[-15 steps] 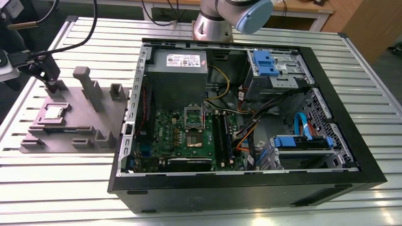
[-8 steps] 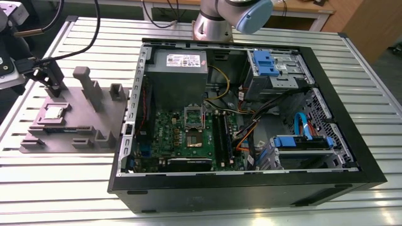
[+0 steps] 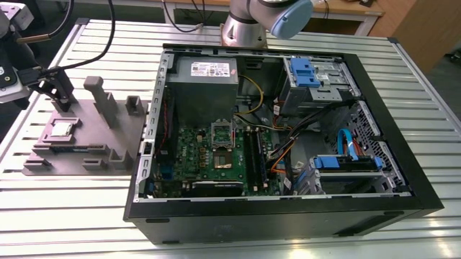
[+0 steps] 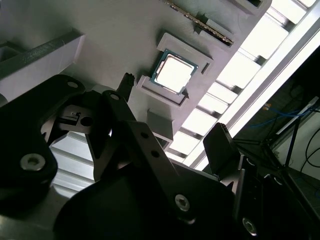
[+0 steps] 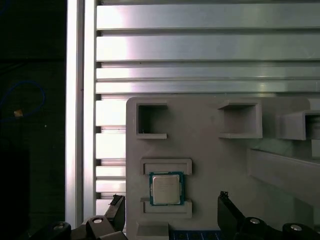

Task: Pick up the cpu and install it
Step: 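Pick up the cpu and move it towards the insertion slot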

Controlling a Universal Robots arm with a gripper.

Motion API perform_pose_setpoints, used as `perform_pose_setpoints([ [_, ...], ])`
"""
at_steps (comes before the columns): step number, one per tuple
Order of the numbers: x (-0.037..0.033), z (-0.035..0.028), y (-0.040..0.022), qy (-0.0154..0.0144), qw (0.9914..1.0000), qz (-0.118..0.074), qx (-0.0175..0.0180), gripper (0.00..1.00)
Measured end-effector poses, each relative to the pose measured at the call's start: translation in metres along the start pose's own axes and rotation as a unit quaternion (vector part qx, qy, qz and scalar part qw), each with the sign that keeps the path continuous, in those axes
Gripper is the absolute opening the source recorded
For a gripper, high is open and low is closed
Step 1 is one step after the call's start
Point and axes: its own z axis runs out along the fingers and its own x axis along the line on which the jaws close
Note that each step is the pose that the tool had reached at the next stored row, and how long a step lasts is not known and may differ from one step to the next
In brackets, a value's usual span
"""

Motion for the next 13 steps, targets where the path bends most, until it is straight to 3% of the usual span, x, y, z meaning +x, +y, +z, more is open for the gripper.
perform_pose_setpoints([
  [8,0.0000,0.0007,-0.0001,-0.0001,1.00000,0.000,-0.0001,0.82],
  [13,-0.0002,0.0082,-0.0040,0.0001,1.00000,-0.002,0.0000,0.82],
])
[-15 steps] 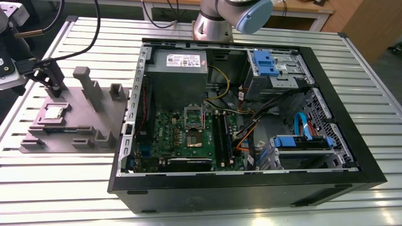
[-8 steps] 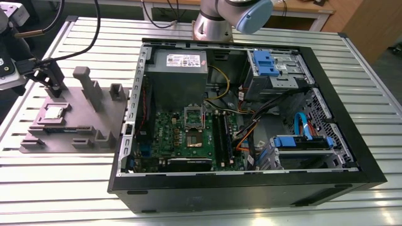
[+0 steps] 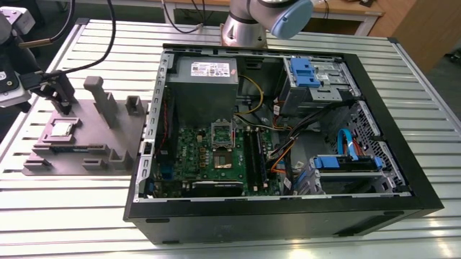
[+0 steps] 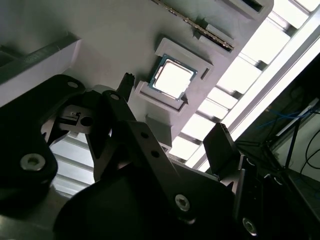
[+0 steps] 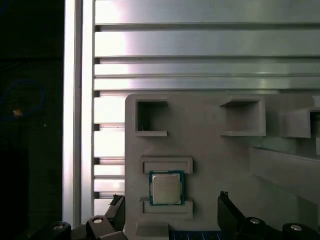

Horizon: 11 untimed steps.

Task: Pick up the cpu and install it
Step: 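Pick up the cpu and move it towards the insertion slot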

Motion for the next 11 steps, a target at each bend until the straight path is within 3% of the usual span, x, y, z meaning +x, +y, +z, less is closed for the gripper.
perform_pose_setpoints([
  [11,-0.0003,0.0199,-0.0020,0.0005,0.99995,-0.010,0.0001,0.82],
])
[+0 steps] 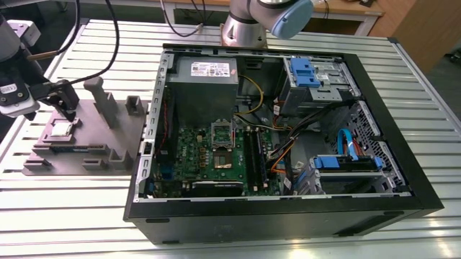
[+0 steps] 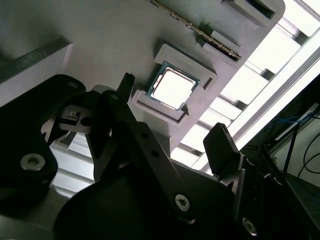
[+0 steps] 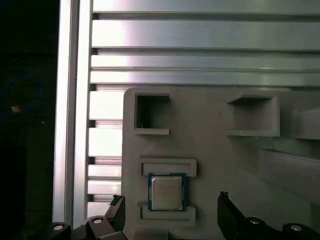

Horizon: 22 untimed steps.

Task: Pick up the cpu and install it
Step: 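Pick up the cpu and move it towards the insertion slot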

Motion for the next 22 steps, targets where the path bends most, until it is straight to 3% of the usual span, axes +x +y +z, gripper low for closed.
perform_pose_setpoints([
  [13,-0.0003,0.0234,-0.0011,-0.0001,1.00000,0.000,0.0000,0.82],
  [22,-0.0004,0.0344,-0.0015,-0.0001,1.00000,0.000,0.0000,0.82],
])
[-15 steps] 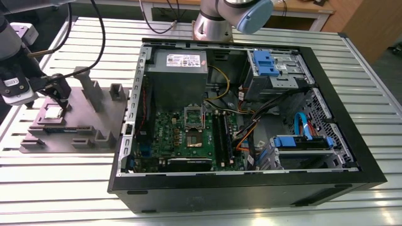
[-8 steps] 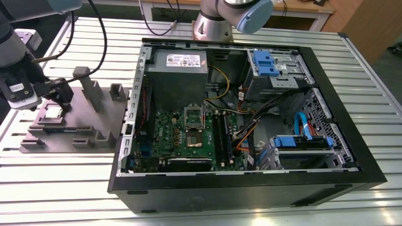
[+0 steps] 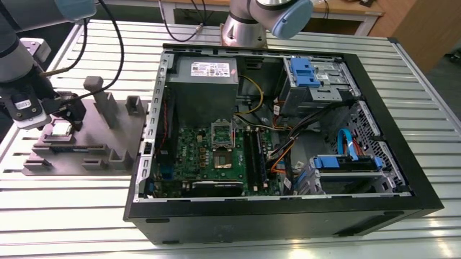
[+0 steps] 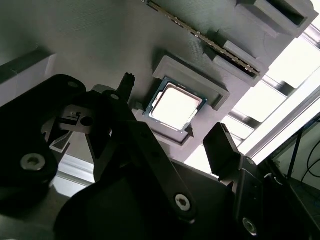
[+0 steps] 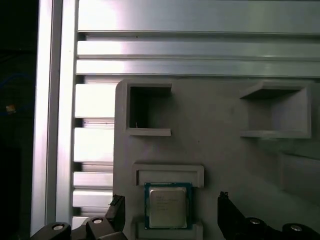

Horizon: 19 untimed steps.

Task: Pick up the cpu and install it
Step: 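Pick up the cpu and move it towards the insertion slot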

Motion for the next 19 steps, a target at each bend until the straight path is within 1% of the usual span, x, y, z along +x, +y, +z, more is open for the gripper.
perform_pose_setpoints([
  [4,0.0000,0.0039,0.0012,-0.0001,1.00000,0.001,0.0000,0.82],
  [6,-0.0001,0.0048,0.0016,-0.0001,1.00000,0.003,0.0000,0.82],
  [17,-0.0001,0.0054,0.0017,-0.0002,0.99999,0.003,0.0000,0.81],
  [18,0.0000,0.0060,0.0016,-0.0012,0.99999,0.003,0.0003,0.74],
  [19,0.0002,0.0065,0.0016,-0.0030,0.99999,0.003,0.0005,0.74],
])
